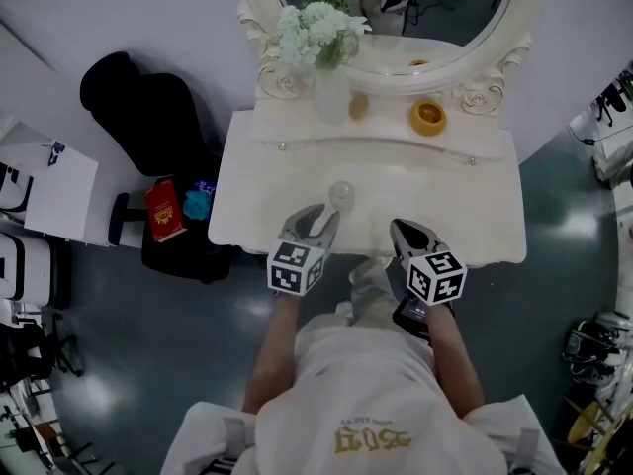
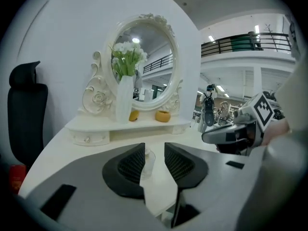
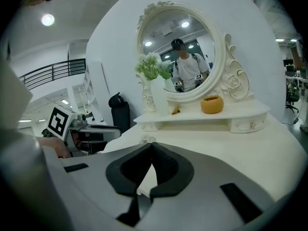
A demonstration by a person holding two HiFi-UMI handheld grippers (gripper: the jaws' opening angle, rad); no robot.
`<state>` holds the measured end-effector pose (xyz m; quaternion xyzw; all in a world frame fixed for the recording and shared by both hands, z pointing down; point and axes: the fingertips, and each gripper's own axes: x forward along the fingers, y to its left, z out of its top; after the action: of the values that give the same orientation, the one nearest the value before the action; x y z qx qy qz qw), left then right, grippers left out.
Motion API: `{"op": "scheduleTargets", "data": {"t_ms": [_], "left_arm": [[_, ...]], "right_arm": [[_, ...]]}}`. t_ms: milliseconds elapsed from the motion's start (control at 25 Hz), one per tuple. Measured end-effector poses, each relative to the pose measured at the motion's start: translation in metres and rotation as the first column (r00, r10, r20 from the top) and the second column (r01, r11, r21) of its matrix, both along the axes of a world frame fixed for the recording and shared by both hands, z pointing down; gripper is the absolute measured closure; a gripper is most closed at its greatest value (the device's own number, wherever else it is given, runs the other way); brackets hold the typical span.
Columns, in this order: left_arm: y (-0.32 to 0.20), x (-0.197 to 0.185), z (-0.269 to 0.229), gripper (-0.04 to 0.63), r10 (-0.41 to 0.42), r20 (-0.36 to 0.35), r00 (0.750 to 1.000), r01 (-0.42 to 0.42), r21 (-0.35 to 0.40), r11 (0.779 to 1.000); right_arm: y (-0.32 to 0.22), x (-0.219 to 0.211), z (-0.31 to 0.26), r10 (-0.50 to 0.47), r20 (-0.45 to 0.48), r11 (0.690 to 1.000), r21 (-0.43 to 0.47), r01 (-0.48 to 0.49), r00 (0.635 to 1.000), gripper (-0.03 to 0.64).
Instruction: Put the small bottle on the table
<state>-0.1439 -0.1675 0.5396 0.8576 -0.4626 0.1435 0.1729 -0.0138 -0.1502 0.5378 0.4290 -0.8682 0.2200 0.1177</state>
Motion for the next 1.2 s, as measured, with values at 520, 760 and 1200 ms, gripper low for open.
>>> {"op": "scheduleTargets", "data": {"t_ms": [520,760,1200], "left_arm": [[0.004,-0.011,-0.024,0.580,-0.041,0.024,0.999,0.039,0.086,0.996],[0.003,-0.012,-0.025,0.581,-0.044,-0.025,0.999,0.045,0.062,0.997],[0.004,-0.010,-0.025,0.580,-0.043,-0.066,0.997,0.046,0.046,0.998]], "right_arm": [[0.004,-0.016,-0.020,-0.030,0.028,0.999,0.041,0.029,0.999,0.603],[0.003,-0.016,-0.024,-0.027,0.024,0.998,0.048,0.026,0.999,0.604],[0.006,-0.013,-0.023,-0.028,0.017,0.998,0.048,0.028,0.999,0.603]]}}
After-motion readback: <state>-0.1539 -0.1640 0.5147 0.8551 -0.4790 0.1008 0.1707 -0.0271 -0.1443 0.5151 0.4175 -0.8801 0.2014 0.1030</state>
